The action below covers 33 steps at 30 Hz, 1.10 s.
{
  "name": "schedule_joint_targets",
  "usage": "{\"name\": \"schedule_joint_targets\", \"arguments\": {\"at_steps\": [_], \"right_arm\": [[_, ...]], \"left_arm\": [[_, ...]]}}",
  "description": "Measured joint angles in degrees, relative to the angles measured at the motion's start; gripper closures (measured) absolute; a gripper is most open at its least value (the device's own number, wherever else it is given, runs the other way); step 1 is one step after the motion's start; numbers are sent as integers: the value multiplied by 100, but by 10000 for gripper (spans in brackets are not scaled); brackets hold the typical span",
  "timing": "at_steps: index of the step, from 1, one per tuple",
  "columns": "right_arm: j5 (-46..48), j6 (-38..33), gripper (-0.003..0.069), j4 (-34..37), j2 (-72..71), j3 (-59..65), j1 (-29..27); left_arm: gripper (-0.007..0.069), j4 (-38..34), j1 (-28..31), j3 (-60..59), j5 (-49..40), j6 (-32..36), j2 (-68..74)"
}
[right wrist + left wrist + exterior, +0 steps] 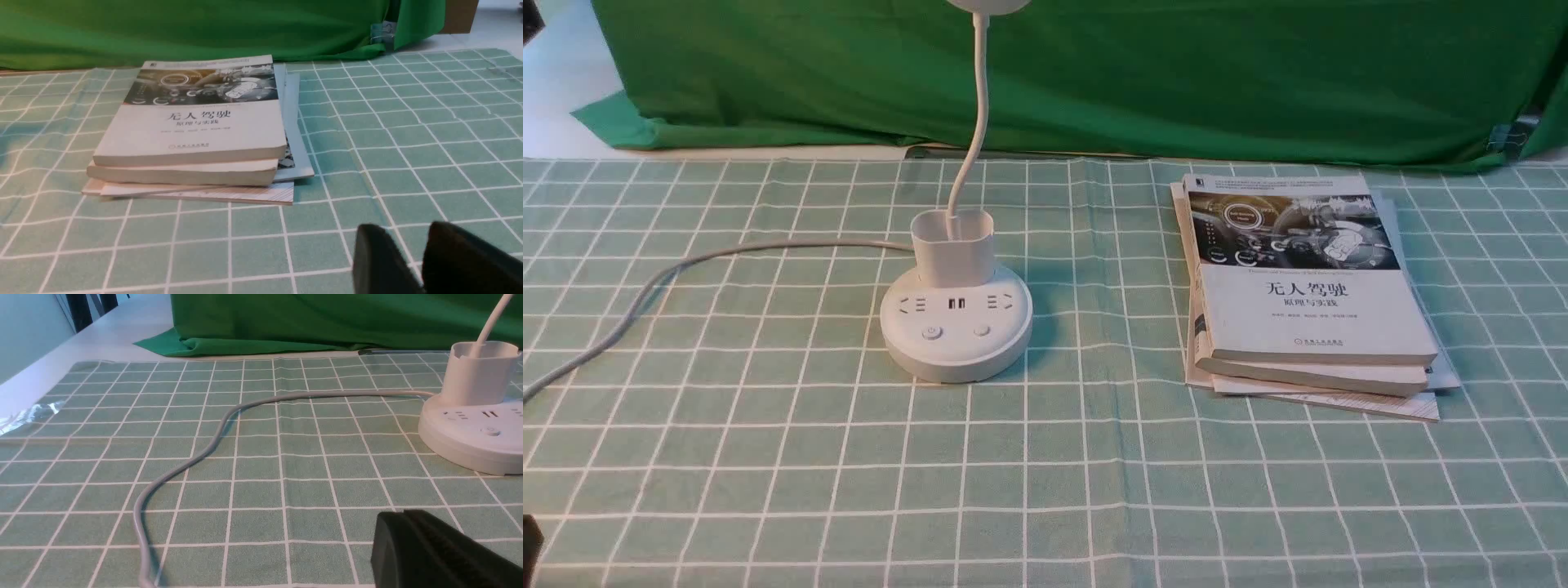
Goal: Turn on the table lamp.
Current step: 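Press the power button on the lamp base to turn the lamp on with the left gripper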
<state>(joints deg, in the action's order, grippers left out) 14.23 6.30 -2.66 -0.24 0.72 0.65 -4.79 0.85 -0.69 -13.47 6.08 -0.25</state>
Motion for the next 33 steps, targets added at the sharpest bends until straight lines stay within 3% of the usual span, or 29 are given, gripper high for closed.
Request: {"name": "schedule_joint_targets", "arguments": {"at_steps": [23,33], "right_arm": [[-8,0,421,0,0,0,0],[-8,0,421,0,0,0,0]], "left_arm": [[603,202,0,0,49,23,0],[603,213,0,0,725,28,0]]}}
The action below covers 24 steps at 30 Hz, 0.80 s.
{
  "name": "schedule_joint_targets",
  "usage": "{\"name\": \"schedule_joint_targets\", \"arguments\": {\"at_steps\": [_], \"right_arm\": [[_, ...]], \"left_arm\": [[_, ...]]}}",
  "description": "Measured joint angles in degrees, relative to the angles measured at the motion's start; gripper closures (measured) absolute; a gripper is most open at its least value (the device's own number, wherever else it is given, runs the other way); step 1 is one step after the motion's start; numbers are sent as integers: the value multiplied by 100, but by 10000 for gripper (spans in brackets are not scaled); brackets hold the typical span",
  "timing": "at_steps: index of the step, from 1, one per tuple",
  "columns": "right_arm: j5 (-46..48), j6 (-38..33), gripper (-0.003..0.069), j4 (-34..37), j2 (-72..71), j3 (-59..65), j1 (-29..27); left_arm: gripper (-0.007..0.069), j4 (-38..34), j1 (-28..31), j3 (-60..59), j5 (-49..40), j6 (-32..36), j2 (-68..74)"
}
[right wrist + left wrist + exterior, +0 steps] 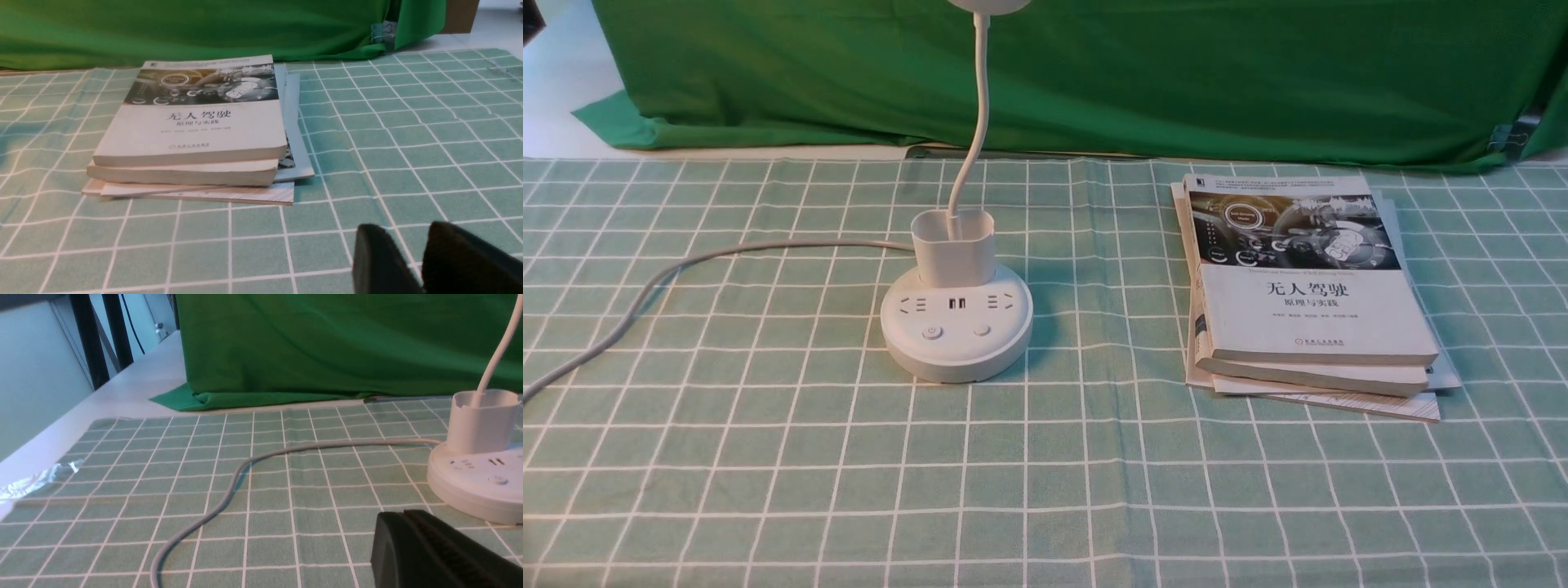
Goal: Turn on the table lamp.
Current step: 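Press the power button on the lamp base to turn the lamp on with the left gripper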
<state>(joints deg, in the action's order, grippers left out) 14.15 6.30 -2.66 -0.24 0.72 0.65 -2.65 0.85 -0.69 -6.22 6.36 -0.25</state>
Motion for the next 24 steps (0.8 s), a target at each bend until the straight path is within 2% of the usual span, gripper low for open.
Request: {"name": "schedule_joint_targets", "arguments": {"at_steps": [5,12,15,17,18,19,21,22,23,24], "right_arm": [[0,0,421,0,0,0,0],[0,0,421,0,0,0,0],[0,0,421,0,0,0,0],[5,0,421,0,0,0,0],[5,0,421,0,0,0,0],[5,0,421,0,0,0,0],[5,0,421,0,0,0,0],[5,0,421,0,0,0,0],[5,0,421,0,0,0,0],[5,0,421,0,0,0,0]], "left_arm": [[603,-34,0,0,744,-24,0],[603,-173,0,0,2732,-445,0],[603,-180,0,0,3511,-974,0],[603,-124,0,21,4476,-1981,0],[603,-100,0,36,4549,-2049,0],[603,55,0,366,4468,-2477,2],[603,265,0,699,4152,-2615,61],[603,520,0,1557,3346,-2714,310],[603,548,0,1557,3244,-2723,349],[603,682,0,2185,2595,-2724,617]]}}
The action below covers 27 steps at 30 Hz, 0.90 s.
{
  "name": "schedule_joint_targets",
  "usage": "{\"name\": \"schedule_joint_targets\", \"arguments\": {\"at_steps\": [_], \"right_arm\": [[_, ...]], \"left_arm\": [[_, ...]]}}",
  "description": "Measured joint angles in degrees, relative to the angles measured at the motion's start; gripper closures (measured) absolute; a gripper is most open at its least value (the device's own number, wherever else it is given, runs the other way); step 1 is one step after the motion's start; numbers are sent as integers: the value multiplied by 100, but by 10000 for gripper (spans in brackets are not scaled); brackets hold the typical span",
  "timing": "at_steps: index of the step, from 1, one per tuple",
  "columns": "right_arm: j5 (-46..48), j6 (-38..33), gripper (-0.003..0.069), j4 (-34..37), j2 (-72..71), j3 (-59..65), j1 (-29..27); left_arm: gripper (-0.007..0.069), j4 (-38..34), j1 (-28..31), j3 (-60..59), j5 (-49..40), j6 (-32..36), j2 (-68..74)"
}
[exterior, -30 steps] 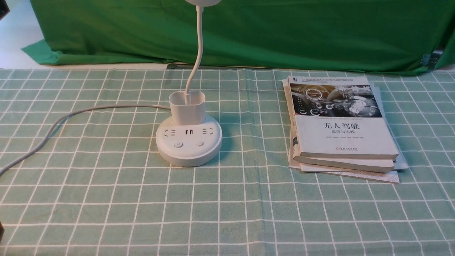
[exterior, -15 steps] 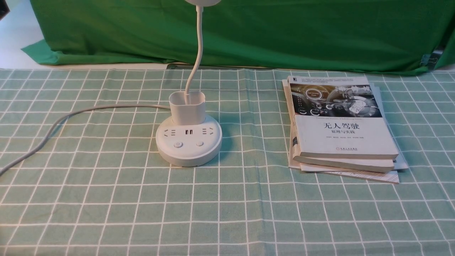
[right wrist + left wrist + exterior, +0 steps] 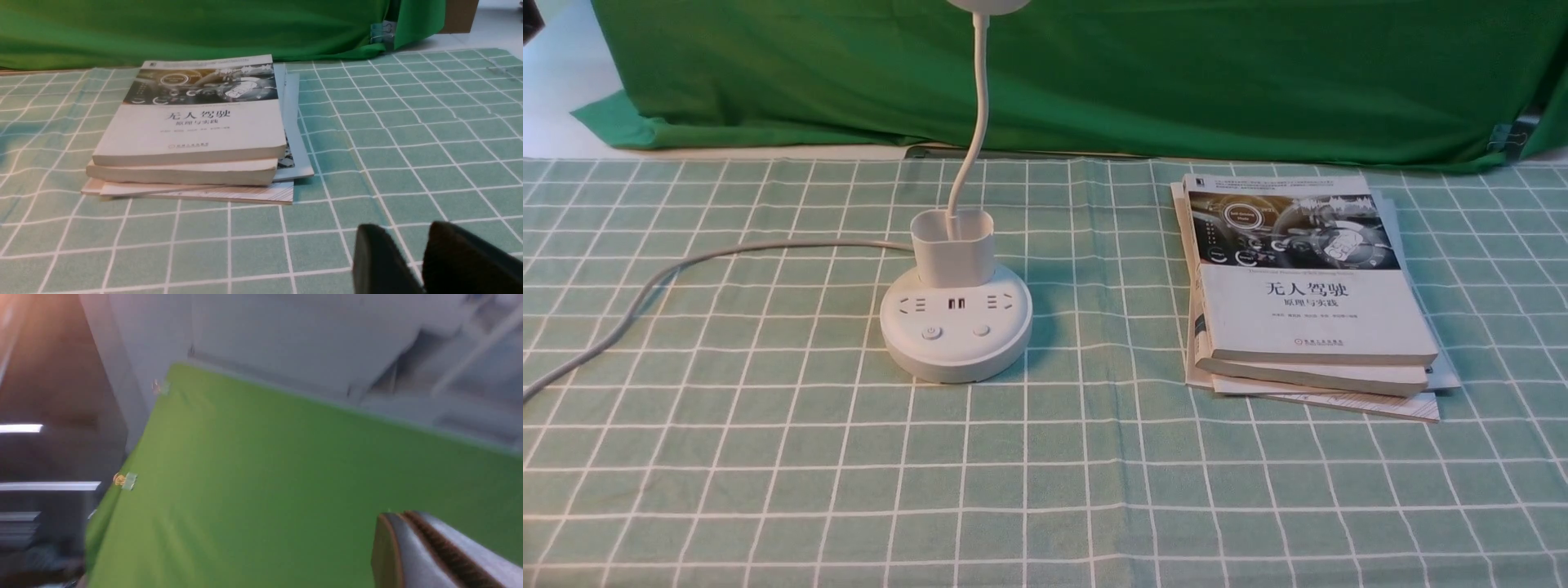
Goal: Turn on the table lamp.
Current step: 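Press the power button on the lamp base to turn the lamp on with the left gripper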
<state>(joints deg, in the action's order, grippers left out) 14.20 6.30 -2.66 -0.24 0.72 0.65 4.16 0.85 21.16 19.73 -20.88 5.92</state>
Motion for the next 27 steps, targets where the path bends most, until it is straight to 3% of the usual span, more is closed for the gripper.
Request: {"name": "schedule_joint_targets", "arguments": {"at_steps": [4,5,10,13,14,17,20,23,27], "right_arm": [[0,0,421,0,0,0,0],[0,0,421,0,0,0,0],[0,0,421,0,0,0,0],[0,0,421,0,0,0,0],[0,0,421,0,0,0,0],[0,0,421,0,0,0,0],[0,0,421,0,0,0,0],[0,5,421,-2,0,0,-72],[0,5,421,4,0,0,-24]], "left_arm": [[603,166,0,1304,-1804,38,1270],[603,166,0,1304,-1864,44,1334],[603,-810,-5,1576,-3144,470,2957],[603,-2422,-137,1576,-4004,1898,4081],[603,-2546,-151,1576,-4049,2017,4081],[603,-4839,-594,1637,-4682,4081,5233],[603,-5863,-1189,1917,-4773,5062,5980],[603,-5547,-1900,2471,-4645,4937,6627],[603,-3453,-2793,3699,-4840,3272,7790]]}}
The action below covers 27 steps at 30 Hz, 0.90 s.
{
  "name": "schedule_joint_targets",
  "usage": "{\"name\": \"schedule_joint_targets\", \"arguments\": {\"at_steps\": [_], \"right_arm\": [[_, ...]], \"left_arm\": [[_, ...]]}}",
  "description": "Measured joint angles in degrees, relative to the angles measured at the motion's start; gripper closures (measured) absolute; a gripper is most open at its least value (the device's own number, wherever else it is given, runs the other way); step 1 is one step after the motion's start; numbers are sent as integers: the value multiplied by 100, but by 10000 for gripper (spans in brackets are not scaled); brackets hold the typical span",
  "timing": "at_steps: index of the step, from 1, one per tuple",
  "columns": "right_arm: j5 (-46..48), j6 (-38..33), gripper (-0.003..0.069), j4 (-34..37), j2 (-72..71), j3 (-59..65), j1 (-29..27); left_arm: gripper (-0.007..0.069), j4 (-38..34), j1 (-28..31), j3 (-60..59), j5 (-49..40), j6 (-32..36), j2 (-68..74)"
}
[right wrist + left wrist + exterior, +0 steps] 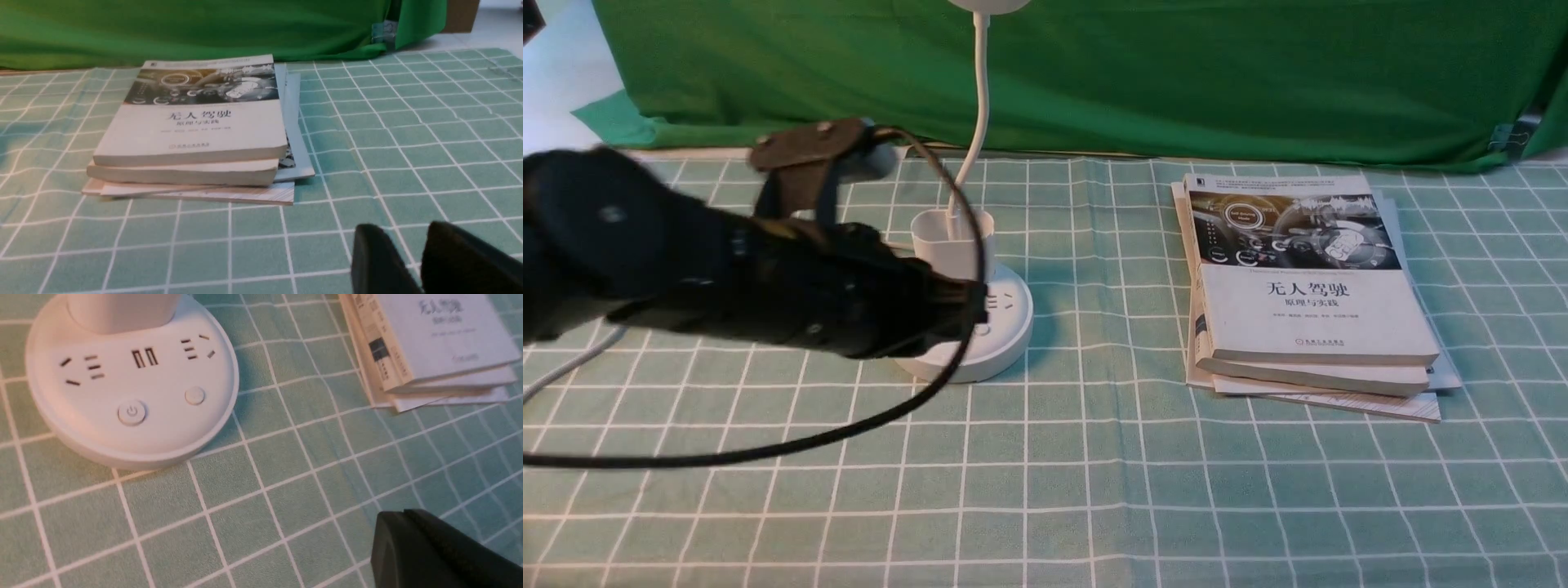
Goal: Turn on the table lamp.
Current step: 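Press the power button on the lamp base to turn the lamp on with the left gripper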
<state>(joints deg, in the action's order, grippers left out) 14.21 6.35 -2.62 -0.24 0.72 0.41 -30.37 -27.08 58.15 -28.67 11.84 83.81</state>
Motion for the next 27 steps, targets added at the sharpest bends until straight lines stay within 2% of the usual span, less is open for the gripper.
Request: {"name": "schedule_joint_targets", "arguments": {"at_steps": [2,4,6,13,17,27], "right_arm": [[0,0,421,0,0,0,3],[0,0,421,0,0,0,3],[0,0,421,0,0,0,3],[-5,0,421,0,0,-6,3],[-5,0,421,-5,0,-6,3],[-5,-5,421,-5,0,-6,7]], "left_arm": [[603,1394,-326,648,-327,-988,612],[603,2110,-485,1064,-559,-1569,1093],[603,2482,-553,1394,-642,-1820,1450],[603,3286,-561,1897,-682,-2333,2290],[603,3515,-502,1923,-478,-2642,2519],[603,3122,15,2051,-98,-2711,2772]]}}
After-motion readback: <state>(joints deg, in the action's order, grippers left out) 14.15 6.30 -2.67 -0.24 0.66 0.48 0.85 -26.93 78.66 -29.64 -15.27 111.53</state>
